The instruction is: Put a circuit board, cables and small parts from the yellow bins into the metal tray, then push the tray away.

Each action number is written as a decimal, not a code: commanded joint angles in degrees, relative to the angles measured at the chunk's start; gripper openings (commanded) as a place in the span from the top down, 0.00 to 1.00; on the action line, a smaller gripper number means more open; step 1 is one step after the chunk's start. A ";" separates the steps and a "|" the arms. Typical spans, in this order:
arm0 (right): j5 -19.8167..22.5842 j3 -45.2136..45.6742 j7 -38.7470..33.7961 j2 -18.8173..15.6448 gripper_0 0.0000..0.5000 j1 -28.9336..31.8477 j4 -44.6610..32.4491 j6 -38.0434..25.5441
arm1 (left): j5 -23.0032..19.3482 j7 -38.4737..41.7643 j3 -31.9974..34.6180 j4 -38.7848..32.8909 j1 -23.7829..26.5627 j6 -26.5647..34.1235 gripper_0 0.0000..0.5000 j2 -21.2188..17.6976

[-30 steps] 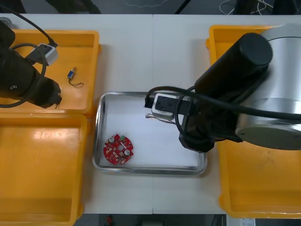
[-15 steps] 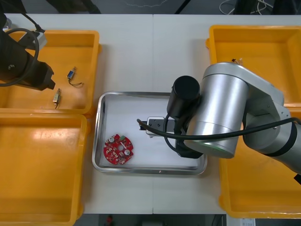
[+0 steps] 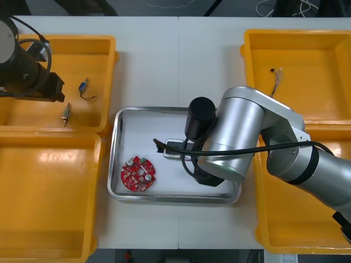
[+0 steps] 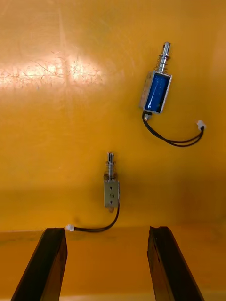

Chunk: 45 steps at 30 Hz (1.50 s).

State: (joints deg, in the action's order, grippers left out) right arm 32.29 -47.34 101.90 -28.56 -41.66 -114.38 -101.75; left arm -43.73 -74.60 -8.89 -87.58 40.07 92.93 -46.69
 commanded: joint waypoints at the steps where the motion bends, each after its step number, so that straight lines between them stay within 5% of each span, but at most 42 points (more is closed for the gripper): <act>1: -1.26 -4.43 0.49 1.14 1.00 0.79 0.92 3.14 | 1.10 -5.64 -2.36 3.73 4.23 -3.37 0.00 2.04; 11: -2.41 -6.36 -0.03 1.23 1.00 2.28 1.71 5.69 | 2.69 -6.61 -7.98 9.97 4.32 -9.70 0.00 2.92; 16: -2.49 -6.45 -0.12 1.14 0.92 2.81 2.06 5.60 | 2.69 -6.52 -10.53 11.73 4.32 -11.20 0.00 3.01; 19: -2.76 -6.45 0.23 1.14 0.51 2.98 2.06 5.43 | 2.77 -6.43 -11.59 12.26 4.23 -11.55 0.00 3.01; 21: -4.43 -6.45 0.23 1.32 0.06 2.90 1.97 5.43 | 2.77 -6.70 -11.94 12.96 4.23 -11.64 0.00 3.01; 22: -4.95 -6.45 0.32 1.32 0.00 2.90 1.88 5.43 | 2.69 -6.70 -12.03 13.14 4.32 -11.72 0.00 3.01; 28: -7.50 -5.66 0.85 1.41 0.00 2.90 1.53 5.43 | 2.51 -6.52 -13.78 14.54 4.23 -14.10 0.00 3.10; 29: -7.50 -5.48 0.85 1.41 0.00 2.90 1.53 5.43 | 2.51 -6.43 -13.87 14.63 4.23 -14.18 0.15 3.10; 30: -7.50 -5.04 0.93 1.41 0.00 2.90 1.44 5.43 | 2.51 -6.35 -13.96 14.63 4.23 -14.18 0.66 3.01; 31: -7.42 -4.43 0.93 1.41 0.00 2.90 1.36 5.43 | 2.42 -6.35 -13.96 14.54 4.23 -14.18 1.00 3.10; 45: -3.99 5.51 1.11 3.60 0.00 0.96 0.30 0.68 | 2.33 -6.52 -7.81 11.29 4.23 -9.17 1.00 2.84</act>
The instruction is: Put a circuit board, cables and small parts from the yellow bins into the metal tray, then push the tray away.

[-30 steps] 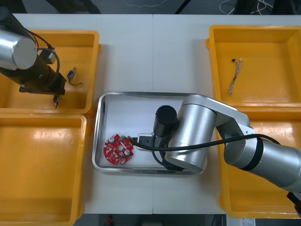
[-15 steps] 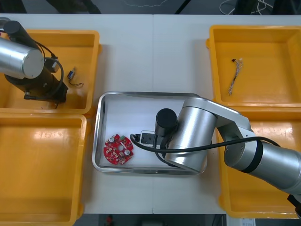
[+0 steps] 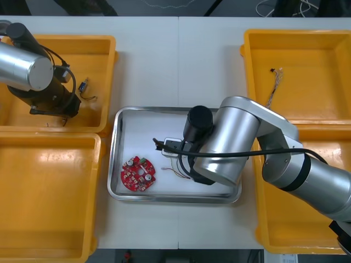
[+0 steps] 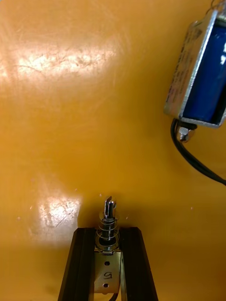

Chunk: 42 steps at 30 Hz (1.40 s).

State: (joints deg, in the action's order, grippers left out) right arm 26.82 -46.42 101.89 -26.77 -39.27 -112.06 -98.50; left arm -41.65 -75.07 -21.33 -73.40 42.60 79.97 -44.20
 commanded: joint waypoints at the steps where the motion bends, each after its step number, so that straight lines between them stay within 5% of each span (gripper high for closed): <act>1: 1.83 5.20 1.12 1.81 0.00 -1.60 -2.29 -3.36 | 0.52 -6.05 5.51 -3.68 1.70 5.03 1.00 0.34; 9: 3.67 11.88 1.47 1.90 0.00 -2.74 -5.98 -11.50 | 1.40 -5.09 10.52 -13.61 1.70 16.28 1.00 0.43; 22: 6.49 26.30 0.42 0.32 0.00 -5.73 -9.05 -11.50 | 2.54 0.19 12.62 -28.38 1.70 30.03 1.00 5.17; 31: 6.05 34.47 -0.37 -2.85 0.00 -5.82 -9.05 -11.50 | 1.92 7.92 12.01 -35.85 1.70 30.03 1.00 12.29; 42: 2.44 43.26 -1.95 -7.50 0.00 -4.85 -7.03 -11.50 | 5.35 19.61 -1.35 -37.08 1.70 28.14 1.00 16.69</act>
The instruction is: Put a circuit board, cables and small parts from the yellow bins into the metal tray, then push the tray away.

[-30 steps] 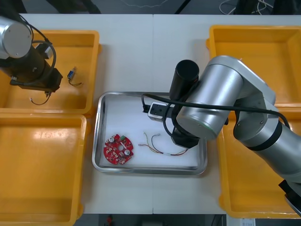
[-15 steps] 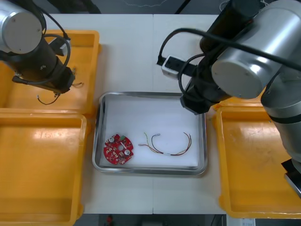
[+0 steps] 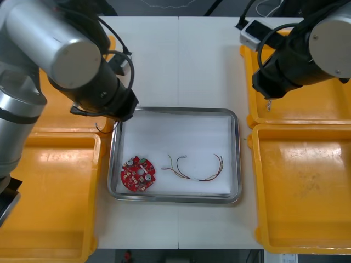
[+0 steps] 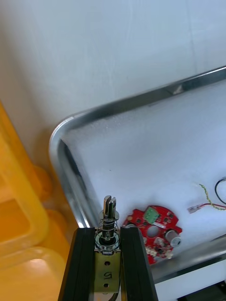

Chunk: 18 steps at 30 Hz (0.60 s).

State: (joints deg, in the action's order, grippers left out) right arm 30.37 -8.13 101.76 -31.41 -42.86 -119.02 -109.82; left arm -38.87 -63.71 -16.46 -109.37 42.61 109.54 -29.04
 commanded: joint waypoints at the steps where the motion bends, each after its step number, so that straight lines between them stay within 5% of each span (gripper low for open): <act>1: -1.27 5.76 -1.92 -3.04 0.00 -0.91 0.02 -0.18 | 2.83 8.43 -7.01 -0.67 1.78 -2.05 1.00 1.70; 11: -8.04 11.30 -3.94 -4.18 0.00 3.05 0.63 -0.18 | 6.35 8.78 -14.48 7.07 1.78 -9.88 1.00 2.41; 18: -5.49 19.30 -5.79 -1.55 0.00 3.31 6.96 -0.18 | 7.93 8.96 -17.20 11.99 1.69 -15.15 1.00 2.41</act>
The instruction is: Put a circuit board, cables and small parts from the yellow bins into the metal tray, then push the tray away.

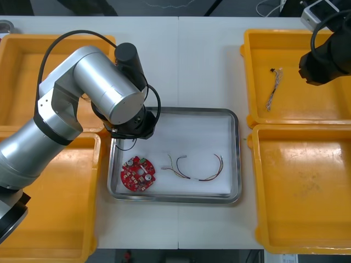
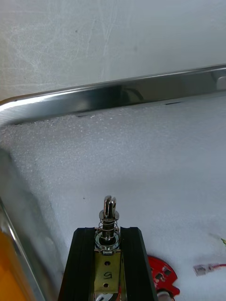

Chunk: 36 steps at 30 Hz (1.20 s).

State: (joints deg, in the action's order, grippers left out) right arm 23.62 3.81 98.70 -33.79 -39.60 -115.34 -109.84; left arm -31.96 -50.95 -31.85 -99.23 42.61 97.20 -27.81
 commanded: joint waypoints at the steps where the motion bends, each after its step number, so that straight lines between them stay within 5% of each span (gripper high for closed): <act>1: 1.25 7.35 -2.73 0.83 0.00 0.04 3.27 -0.16 | 1.03 -3.80 -1.82 1.85 1.69 -2.81 1.00 1.18; 6: -0.51 10.43 -3.43 2.24 0.00 -1.89 8.55 -0.16 | 1.73 -3.19 -3.40 2.90 1.69 -3.95 0.97 1.18; 7: -0.69 10.43 -3.60 2.24 0.00 -2.33 9.34 -0.16 | 1.73 -3.19 -3.49 2.90 1.69 -3.95 0.90 1.18; 8: -0.77 10.43 -3.96 2.24 0.00 -4.00 12.50 -0.16 | 1.73 -3.10 -3.49 2.99 1.51 -3.95 0.53 1.09; 10: -0.69 10.43 -4.31 2.24 0.00 -6.02 16.02 -0.16 | 1.73 -3.01 -3.40 2.99 1.51 -3.95 0.16 1.18; 12: -1.04 10.43 -4.84 2.77 0.00 -8.04 19.71 -0.16 | 1.73 -2.84 -3.40 2.82 1.60 -3.95 0.00 1.18; 25: -6.40 10.34 -17.14 9.45 0.00 -12.96 27.71 -0.16 | 0.68 -1.34 1.00 -4.13 1.51 2.47 0.00 1.18; 36: -12.73 7.97 -26.10 12.70 0.00 -17.09 36.94 -0.16 | -3.81 -2.57 16.29 -13.71 1.60 12.80 0.00 -1.28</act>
State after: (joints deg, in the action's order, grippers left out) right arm 12.27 13.13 74.98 -21.93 -51.83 -81.38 -109.84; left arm -34.14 -50.95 -20.56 -110.26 42.61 109.34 -27.80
